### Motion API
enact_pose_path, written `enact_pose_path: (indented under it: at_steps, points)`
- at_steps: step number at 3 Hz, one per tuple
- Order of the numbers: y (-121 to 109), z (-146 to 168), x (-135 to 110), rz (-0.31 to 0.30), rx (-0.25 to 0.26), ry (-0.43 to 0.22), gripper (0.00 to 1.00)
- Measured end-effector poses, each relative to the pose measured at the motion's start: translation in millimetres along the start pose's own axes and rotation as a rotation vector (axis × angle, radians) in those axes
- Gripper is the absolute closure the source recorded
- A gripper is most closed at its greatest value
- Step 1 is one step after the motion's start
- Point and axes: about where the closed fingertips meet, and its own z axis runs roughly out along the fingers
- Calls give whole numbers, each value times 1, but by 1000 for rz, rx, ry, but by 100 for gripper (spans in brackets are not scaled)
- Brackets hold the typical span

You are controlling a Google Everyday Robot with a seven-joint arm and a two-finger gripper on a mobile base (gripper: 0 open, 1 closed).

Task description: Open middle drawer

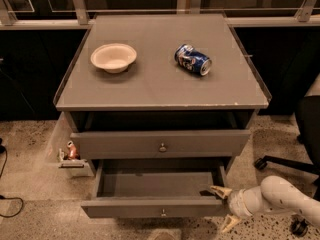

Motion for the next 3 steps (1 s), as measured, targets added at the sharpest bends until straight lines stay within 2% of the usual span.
enact_pose_path:
  at_steps: [1,2,3]
  points:
    - [39,-20,0,-18,-24,14,38]
    - [66,-32,-4,-34,-37,22,61]
    - [75,-36,-5,-37,-42,24,84]
